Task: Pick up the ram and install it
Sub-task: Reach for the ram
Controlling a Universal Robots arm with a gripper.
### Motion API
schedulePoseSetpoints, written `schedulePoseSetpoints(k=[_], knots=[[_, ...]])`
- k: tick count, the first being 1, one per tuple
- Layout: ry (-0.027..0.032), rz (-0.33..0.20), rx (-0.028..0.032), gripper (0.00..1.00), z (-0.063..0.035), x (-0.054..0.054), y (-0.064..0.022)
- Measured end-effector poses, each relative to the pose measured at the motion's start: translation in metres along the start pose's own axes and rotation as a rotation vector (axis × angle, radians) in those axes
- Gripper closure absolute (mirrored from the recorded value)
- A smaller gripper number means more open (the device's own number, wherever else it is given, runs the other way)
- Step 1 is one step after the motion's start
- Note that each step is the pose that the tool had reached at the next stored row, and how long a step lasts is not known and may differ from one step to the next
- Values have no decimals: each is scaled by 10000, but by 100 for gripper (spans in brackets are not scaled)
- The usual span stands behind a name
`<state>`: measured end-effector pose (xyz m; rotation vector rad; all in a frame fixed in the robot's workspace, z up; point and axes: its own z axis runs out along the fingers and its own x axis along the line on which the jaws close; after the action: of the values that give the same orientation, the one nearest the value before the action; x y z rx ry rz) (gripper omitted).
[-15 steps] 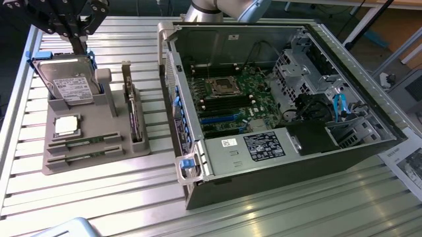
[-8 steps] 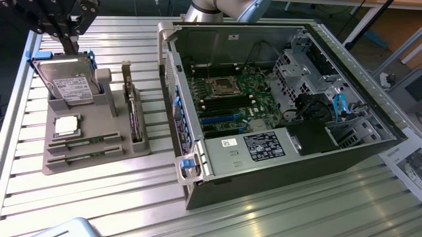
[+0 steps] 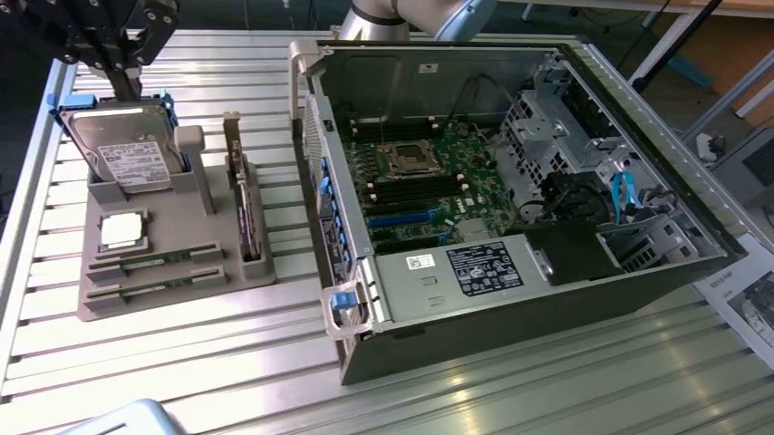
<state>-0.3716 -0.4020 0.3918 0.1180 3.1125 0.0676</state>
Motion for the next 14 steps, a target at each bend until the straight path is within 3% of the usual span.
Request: schedulePoseSetpoints(k=[14], knots=[[-1,0,8,90,-13,-24,-311]])
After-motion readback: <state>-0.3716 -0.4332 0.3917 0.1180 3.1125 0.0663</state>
